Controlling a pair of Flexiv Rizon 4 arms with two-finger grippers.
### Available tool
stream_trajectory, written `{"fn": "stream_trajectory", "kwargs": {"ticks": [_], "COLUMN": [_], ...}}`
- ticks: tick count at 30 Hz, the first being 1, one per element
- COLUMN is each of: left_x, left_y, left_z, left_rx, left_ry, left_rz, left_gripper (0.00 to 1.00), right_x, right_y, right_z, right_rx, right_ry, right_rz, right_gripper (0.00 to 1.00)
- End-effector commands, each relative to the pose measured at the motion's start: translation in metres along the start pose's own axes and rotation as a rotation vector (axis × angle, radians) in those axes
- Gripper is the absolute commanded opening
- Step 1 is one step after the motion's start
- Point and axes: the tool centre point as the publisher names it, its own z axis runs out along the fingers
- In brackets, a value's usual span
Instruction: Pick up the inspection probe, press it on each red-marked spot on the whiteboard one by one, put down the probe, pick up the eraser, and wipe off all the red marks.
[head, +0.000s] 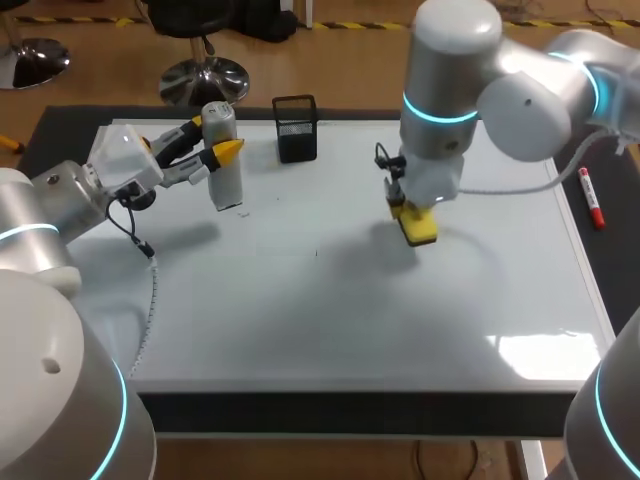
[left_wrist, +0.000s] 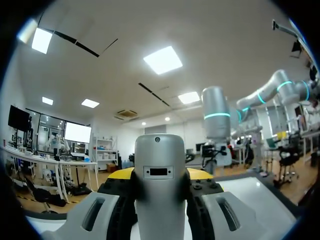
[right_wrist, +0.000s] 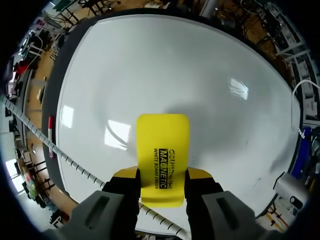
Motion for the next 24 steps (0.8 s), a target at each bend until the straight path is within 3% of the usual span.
{"fn": "stream_trajectory", "kwargs": {"ticks": [1, 10, 24], "left_x": [0.000, 0.000, 0.000], "left_y": [0.000, 0.000, 0.000], "left_z": [0.001, 0.001, 0.001], "left_rx": [0.003, 0.003, 0.003], "left_ry": [-0.001, -0.001, -0.001], "left_rz": [0.001, 0.001, 0.001], "left_gripper": [0.00, 0.00, 0.00], "right_x": [0.013, 0.043, 0.072], "right_y": [-0.021, -0.065, -0.134], "right_z": [-0.003, 0.005, 0.012], "right_rx": [-0.016, -0.041, -0.092], "right_ry": [-0.020, -0.047, -0.045], "right_rz": [0.007, 0.055, 0.107], "right_gripper": [0.00, 0.00, 0.00]}}
